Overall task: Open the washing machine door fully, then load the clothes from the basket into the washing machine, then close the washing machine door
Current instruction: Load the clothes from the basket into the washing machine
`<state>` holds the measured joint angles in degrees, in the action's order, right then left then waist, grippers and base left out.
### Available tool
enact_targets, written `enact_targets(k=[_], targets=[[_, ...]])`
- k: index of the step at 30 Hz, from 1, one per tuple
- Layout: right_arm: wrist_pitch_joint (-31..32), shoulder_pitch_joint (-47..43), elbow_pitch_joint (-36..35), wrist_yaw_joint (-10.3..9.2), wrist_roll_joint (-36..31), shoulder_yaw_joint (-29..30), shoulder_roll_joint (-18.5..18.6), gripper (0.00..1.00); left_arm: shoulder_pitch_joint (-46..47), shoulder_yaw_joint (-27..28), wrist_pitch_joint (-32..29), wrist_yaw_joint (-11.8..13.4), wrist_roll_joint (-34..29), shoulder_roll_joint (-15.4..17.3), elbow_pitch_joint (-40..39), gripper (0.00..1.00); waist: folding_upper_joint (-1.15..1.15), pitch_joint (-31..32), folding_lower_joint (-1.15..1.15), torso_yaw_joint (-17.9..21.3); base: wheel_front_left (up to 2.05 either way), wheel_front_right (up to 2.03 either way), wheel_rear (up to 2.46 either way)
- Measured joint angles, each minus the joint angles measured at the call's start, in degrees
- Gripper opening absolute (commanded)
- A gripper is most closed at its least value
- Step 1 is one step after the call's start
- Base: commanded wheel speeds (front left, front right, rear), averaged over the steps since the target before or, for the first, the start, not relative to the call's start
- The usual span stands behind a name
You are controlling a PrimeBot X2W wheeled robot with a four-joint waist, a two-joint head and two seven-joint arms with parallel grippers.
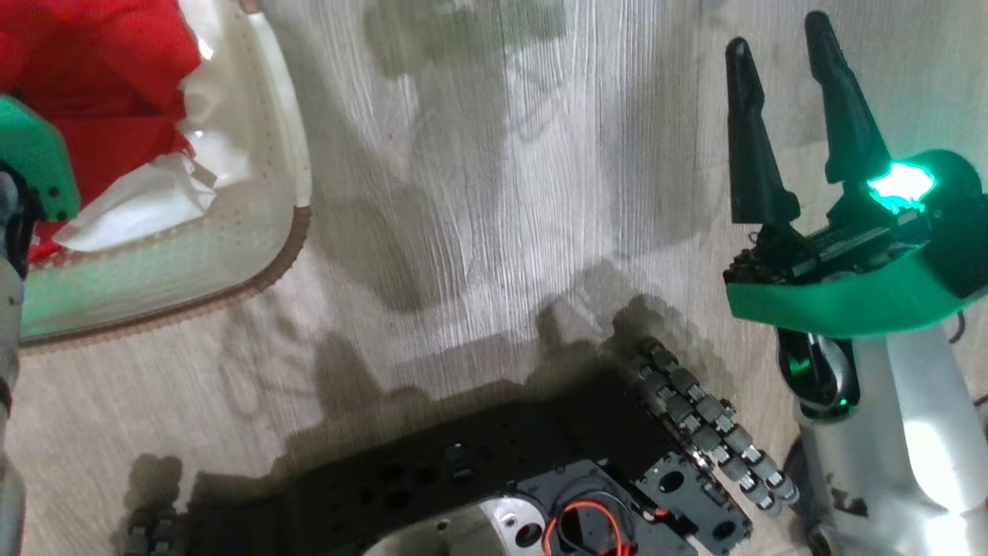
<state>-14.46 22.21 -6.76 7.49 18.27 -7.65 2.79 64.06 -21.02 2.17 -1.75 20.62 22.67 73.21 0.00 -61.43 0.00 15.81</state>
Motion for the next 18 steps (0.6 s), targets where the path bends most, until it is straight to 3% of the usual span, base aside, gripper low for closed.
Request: enact_targets(k=[11, 18], targets=[[0.0, 0.7, 3.3, 0.0, -2.9, 1.4, 0.0, 1.0, -5.1, 1.1, 10.0, 0.1, 2.7, -3.9, -1.3, 0.0, 0.0, 8.4, -0.01, -3.5, 0.0, 0.0, 0.0], [0.6, 0.4, 6.3, 0.0, -4.3, 3.2, 0.0, 1.0, -11.3, 2.3, 12.0, 1.0, 3.7, -6.2, -8.3, 0.0, 0.0, 15.8, -0.01, -6.5, 0.0, 0.0, 0.0]])
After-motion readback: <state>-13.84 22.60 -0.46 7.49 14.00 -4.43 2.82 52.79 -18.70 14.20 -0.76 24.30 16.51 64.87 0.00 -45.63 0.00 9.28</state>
